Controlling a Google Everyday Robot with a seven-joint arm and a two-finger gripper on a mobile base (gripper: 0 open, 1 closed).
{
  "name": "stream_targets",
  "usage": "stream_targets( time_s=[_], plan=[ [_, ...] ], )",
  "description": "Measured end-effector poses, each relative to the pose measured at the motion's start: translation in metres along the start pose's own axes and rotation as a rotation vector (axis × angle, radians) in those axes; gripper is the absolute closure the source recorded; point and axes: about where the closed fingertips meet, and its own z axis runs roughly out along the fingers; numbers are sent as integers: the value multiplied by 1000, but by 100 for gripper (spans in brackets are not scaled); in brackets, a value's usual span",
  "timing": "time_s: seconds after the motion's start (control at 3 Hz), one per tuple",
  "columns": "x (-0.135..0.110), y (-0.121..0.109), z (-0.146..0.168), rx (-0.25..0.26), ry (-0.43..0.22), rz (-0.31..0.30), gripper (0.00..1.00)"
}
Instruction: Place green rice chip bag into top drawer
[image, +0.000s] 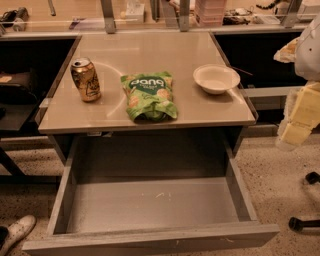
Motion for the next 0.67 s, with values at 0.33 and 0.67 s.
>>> stream_targets(
  time_s=[0.33,0.67],
  plan=[
    [0,0,0,0,0,0,0],
    [-3,-1,1,15,23,-12,0]
  ],
)
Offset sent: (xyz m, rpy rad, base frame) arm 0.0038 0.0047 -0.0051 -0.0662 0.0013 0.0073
